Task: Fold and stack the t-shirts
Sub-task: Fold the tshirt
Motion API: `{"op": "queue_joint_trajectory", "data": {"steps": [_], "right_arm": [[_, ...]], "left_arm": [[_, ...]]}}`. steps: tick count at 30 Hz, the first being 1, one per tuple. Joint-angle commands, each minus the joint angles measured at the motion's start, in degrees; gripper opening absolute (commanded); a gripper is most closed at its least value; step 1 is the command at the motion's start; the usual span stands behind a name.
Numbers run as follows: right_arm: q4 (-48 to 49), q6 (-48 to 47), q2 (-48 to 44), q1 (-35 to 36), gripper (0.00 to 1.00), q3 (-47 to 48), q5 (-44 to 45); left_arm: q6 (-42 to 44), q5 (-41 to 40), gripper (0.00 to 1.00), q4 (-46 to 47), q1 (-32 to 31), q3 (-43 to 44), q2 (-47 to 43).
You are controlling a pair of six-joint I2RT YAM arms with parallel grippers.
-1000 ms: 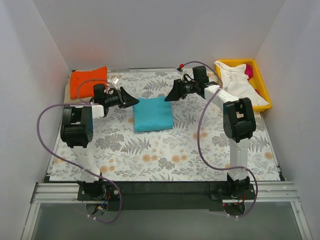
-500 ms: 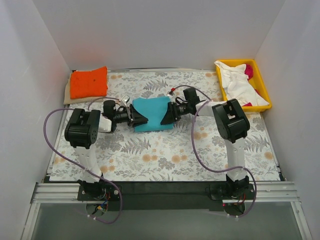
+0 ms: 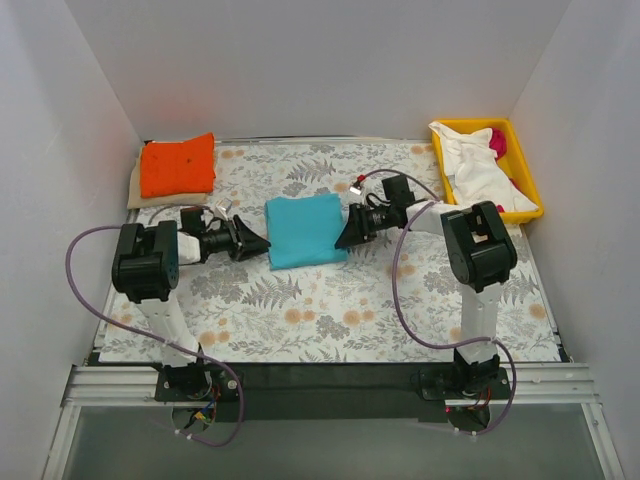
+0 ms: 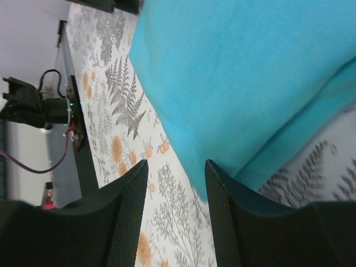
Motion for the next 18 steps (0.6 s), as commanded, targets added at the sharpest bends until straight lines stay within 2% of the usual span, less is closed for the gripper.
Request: {"op": "queue_joint_trajectory", "data": {"steps": [1, 2, 3, 6, 10, 15, 18], "right_arm": [[-11.6, -11.4, -8.7, -0.3, 0.45, 3.4, 8.4], [-14.1, -12.8, -11.1, -0.1, 0.46, 4.9, 11.8], [-18.9, -16.5, -12.0, 0.4, 0.46, 6.4, 19.9], [-24.8, -21.3, -13.0, 3.4, 0.43, 13.8, 34.9], [-25.9, -22.6, -10.4, 10.2, 0.45, 23.0, 45.8], [-26.8, -16.3, 0.4, 16.9, 0.47, 38.7, 57.2], [-27.1, -14.8, 6.9, 21.5, 0.46, 48.0, 61.7]], "left_arm": [[12.5, -2.0, 0.34, -11.0, 2.8, 2.5, -10.8], [14.3, -2.9, 0.35, -12.7, 3.3, 2.9, -13.2], [15.4, -5.0, 0.37, -13.8, 3.7, 3.0, -18.0], [16.8, -9.0, 0.40, -16.9, 6.3, 2.6, -26.8], [14.7, -11.4, 0.42, -18.5, 11.5, -0.1, -35.8], [14.4, -13.8, 0.46, -21.9, 15.9, -2.5, -44.5], [14.7, -16.0, 0.50, -25.8, 19.2, -3.2, -46.4]]}}
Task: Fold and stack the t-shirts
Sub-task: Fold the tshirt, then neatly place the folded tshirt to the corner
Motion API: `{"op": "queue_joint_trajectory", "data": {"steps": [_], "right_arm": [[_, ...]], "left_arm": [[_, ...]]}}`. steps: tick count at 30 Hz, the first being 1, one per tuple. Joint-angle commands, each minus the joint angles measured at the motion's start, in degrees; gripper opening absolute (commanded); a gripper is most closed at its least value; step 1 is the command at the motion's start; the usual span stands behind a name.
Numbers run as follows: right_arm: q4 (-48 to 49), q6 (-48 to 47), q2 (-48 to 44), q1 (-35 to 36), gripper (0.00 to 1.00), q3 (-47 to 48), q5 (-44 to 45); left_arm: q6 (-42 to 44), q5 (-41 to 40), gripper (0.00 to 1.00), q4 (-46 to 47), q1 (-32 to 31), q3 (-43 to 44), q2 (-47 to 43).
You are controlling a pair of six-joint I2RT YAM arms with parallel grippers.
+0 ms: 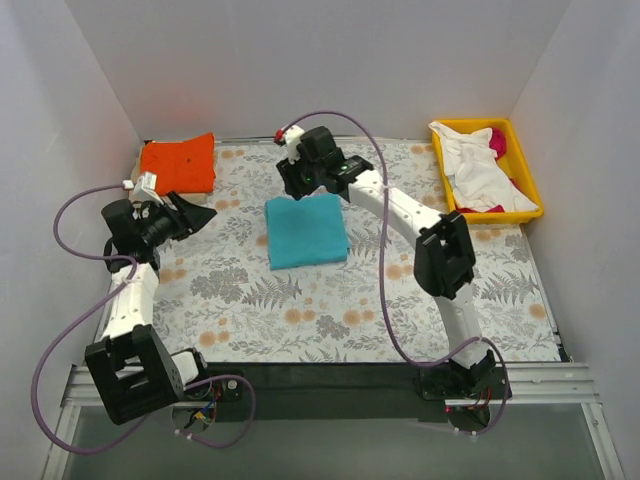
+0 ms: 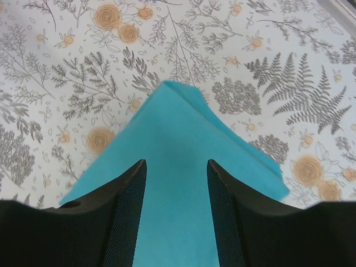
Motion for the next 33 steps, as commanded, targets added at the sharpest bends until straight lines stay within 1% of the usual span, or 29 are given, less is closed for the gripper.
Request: {"op": "queue_joint_trajectory", "data": {"steps": [1, 2, 3, 5, 7, 12, 15, 20, 22, 25, 28, 30, 33], "right_arm": [[-2.7, 2.5, 6.7, 3.6, 0.46, 8.0, 10.6], [-2.4, 2.6, 9.6, 4.4, 0.46, 9.6, 11.3], [-2.4, 3.1, 11.2, 5.8, 0.46, 13.3, 12.6], [-1.9, 3.4, 14.7, 7.1, 0.47, 16.1, 13.4], [-0.9, 2.0, 16.1, 9.7, 0.49, 17.3, 17.3], [1.5, 1.7, 19.4, 12.5, 0.49, 17.2, 19.9], [1.8, 2.1, 20.6, 12.9, 0.50, 17.0, 21.6], [2.0, 2.9, 22.2, 13.6, 0.49, 16.2, 20.9], [2.3, 3.2, 23.1, 14.0, 0.47, 16.1, 22.0], [2.8, 3.3, 25.1, 14.2, 0.46, 16.4, 23.1], [2.9, 3.1, 26.1, 14.2, 0.43, 15.9, 23.4], [3.0, 3.1, 26.4, 14.2, 0.37, 15.5, 23.6], [2.9, 3.6, 27.1, 14.1, 0.27, 14.7, 23.6]], "left_arm": [[0.7, -4.5, 0.50, -6.4, 3.8, -1.7, -1.9], [0.3, -4.4, 0.51, -6.6, 4.8, -1.9, -1.7], [-0.3, -4.2, 0.51, -6.6, 5.8, -2.5, -1.2], [-1.6, -2.5, 0.51, -6.6, 8.1, -2.8, 0.7], [-2.1, -1.7, 0.51, -6.3, 9.2, -3.4, 1.8], [-2.9, -1.2, 0.51, -4.1, 9.4, -5.6, 2.2], [-2.4, -1.4, 0.51, -3.9, 9.4, -7.1, 1.7], [-2.3, -0.9, 0.54, -3.1, 9.4, -9.5, 0.6], [-2.4, -0.9, 0.55, -3.1, 9.3, -10.1, 0.5], [-3.1, -1.0, 0.55, -0.7, 9.3, -10.7, 0.4], [-3.1, -1.2, 0.57, -0.5, 9.0, -10.8, 0.5], [-2.8, -2.0, 0.57, -0.1, 8.5, -11.1, 0.1], [-3.1, -3.7, 0.58, 2.1, 5.7, -12.3, -0.4]]}}
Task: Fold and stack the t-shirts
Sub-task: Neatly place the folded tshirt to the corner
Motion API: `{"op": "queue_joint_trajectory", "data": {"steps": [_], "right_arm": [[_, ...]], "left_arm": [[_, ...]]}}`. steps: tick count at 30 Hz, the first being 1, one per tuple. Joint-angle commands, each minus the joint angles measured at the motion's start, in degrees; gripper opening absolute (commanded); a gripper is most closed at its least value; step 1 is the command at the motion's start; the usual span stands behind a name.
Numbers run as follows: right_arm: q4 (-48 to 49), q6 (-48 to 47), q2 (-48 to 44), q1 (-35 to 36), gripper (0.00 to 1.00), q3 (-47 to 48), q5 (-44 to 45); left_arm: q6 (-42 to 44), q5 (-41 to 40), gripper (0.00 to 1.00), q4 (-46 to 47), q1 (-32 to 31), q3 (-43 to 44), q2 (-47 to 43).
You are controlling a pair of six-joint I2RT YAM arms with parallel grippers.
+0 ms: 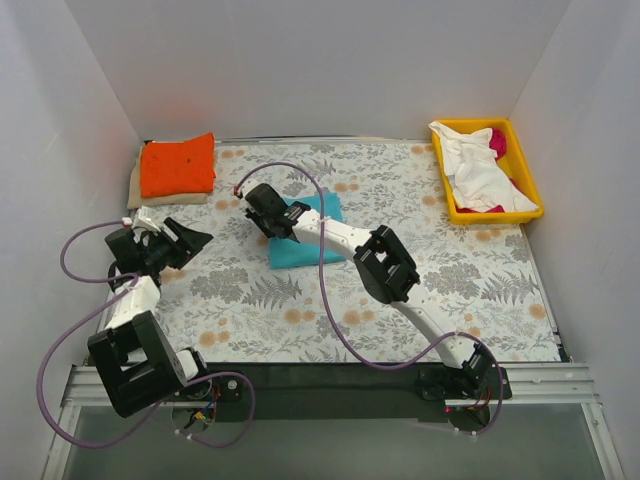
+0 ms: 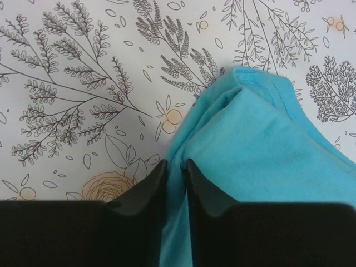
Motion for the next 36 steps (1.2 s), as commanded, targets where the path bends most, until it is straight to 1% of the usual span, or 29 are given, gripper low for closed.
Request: {"op": "queue_joint_trajectory", "data": {"steps": [1, 2, 3, 4, 5, 9, 10, 12, 13, 14, 16, 17, 19, 20, 21, 23, 24, 27, 30, 36], "right_arm": [[0.2, 1.2, 1.6, 0.2, 0.21, -0.3, 0.3], [0.1, 1.2, 1.3, 0.1, 0.10, -0.6, -0.1], [0.0, 1.2, 1.0, -0.1, 0.05, -0.7, -1.2], [-0.2, 1.2, 0.2, -0.4, 0.01, -0.6, -1.9], [-0.3, 3.1, -0.5, -0.8, 0.01, -0.6, -2.7], [-0.2, 6.3, -4.2, -3.0, 0.01, -1.1, -10.0], [-0.1, 7.0, -5.5, -3.7, 0.01, -1.4, -11.6], [0.5, 8.5, -6.5, -5.1, 0.01, -2.5, -15.1], [0.6, 9.6, -7.2, -5.3, 0.01, -2.8, -16.2], [0.8, 10.1, -7.7, -5.7, 0.01, -3.1, -16.2], [0.9, 11.8, -8.2, -6.5, 0.01, -3.9, -19.5], [1.0, 12.6, -8.2, -6.7, 0.01, -4.1, -20.2], [1.1, 14.1, -8.3, -7.6, 0.01, -4.5, -22.4], [1.2, 14.5, -8.4, -7.8, 0.01, -4.6, -22.9], [1.5, 15.0, -8.6, -8.2, 0.01, -4.9, -23.7], [1.9, 16.1, -8.7, -8.8, 0.01, -5.4, -25.2], [2.0, 16.6, -8.7, -9.2, 0.01, -5.4, -25.8], [2.4, 17.8, -8.5, -10.0, 0.01, -5.7, -27.8], [2.6, 18.8, -8.6, -10.4, 0.01, -6.3, -29.2], [3.3, 20.3, -9.0, -10.9, 0.01, -6.6, -30.6]], "left_arm": [[-0.1, -1.7, 0.58, 3.1, -4.2, -1.5, -2.1], [-0.1, -2.0, 0.58, 3.5, -5.4, -2.3, -2.1], [-0.1, -3.6, 0.58, 4.4, -6.6, -3.0, -2.3], [-0.1, -4.2, 0.58, 5.1, -9.0, -3.6, -2.4], [-0.3, -4.6, 0.59, 6.2, -10.2, -5.4, -2.7], [-5.4, -2.7, 0.62, 17.1, -13.3, -10.5, -0.5], [-6.6, -3.7, 0.62, 21.5, -15.2, -11.0, 0.2], [-7.1, -5.4, 0.64, 26.9, -17.6, -11.4, 2.9], [-7.5, -7.4, 0.65, 28.5, -20.0, -11.3, 5.2], [-7.6, -8.3, 0.66, 29.8, -21.0, -10.9, 6.6], [-8.1, -9.7, 0.67, 32.5, -23.7, -9.0, 9.6], [-8.3, -11.2, 0.67, 33.4, -24.6, -8.2, 12.7], [-8.7, -13.3, 0.67, 35.0, -26.7, -5.8, 15.7], [-9.2, -14.1, 0.67, 35.7, -26.7, -5.0, 18.8], [-9.5, -15.4, 0.68, 36.4, -28.5, -4.2, 20.1], [-11.6, -16.3, 0.68, 38.5, -30.2, -2.3, 23.9], [-12.0, -16.6, 0.69, 40.7, -30.7, -1.6, 25.0], [-12.1, -17.8, 0.70, 43.6, -34.0, 0.1, 28.1], [-12.6, -17.8, 0.70, 46.0, -34.9, 1.6, 31.5], [-13.8, -19.2, 0.69, 46.0, -36.3, 5.8, 37.9]]}}
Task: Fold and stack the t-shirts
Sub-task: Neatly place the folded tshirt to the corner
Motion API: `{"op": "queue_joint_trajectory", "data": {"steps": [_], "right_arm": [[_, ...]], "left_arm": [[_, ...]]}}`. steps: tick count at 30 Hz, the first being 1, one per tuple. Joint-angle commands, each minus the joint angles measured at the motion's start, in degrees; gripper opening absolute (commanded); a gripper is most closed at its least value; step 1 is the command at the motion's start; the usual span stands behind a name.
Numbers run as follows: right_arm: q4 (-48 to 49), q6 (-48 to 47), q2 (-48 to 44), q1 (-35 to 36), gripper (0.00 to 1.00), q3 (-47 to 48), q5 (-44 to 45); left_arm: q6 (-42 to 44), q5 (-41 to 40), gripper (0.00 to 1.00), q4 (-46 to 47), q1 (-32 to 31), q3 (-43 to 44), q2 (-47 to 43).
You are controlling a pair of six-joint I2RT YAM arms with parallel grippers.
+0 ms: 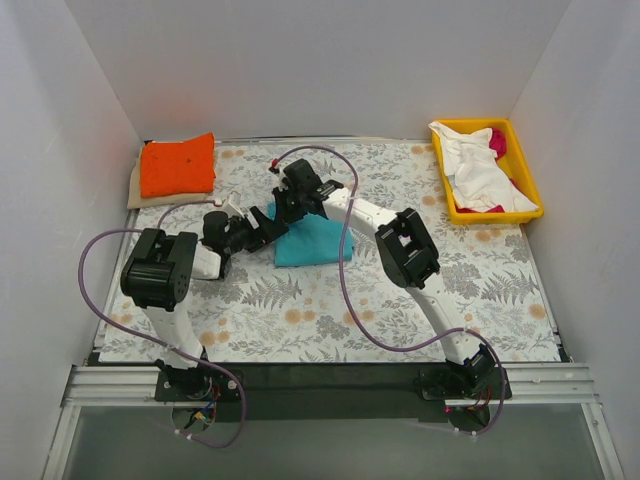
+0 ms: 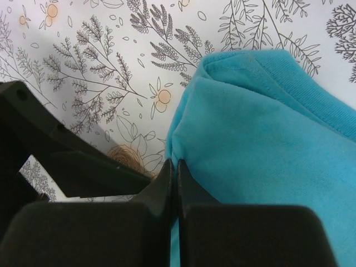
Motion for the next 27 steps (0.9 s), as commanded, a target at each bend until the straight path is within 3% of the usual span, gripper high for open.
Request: {"op": "queue_joint_trajectory", "data": {"steps": [1, 9, 18, 25, 26, 27], "right_arm": [[1.6, 1.9, -4.4, -0.3, 0.01, 0.1, -2.2], [2.3, 4.0, -5.2, -0.5, 0.01, -0.1, -3.0], [3.2, 6.7, -5.9, -1.1, 0.01, -0.5, -3.8], [3.5, 7.2, -6.3, -2.0, 0.01, -1.7, -4.2], [3.5, 7.1, -6.3, -2.4, 0.05, -2.0, -4.0], [3.5, 6.8, -6.6, -2.7, 0.09, -2.2, -3.7]], "left_arm": [[-1.0, -3.7, 0.68, 0.8, -0.7, 2.8, 2.0], [-4.8, -6.0, 0.56, 3.6, -2.6, 4.8, 7.7], [-7.5, -10.3, 0.57, 5.1, -4.6, 6.6, 11.4], [-7.3, -12.0, 0.25, -1.2, -4.6, 9.5, 12.5], [-6.8, -12.5, 0.14, -6.1, -4.5, 10.3, 12.3], [-6.1, -13.1, 0.08, -9.2, -4.4, 12.6, 12.1]]}}
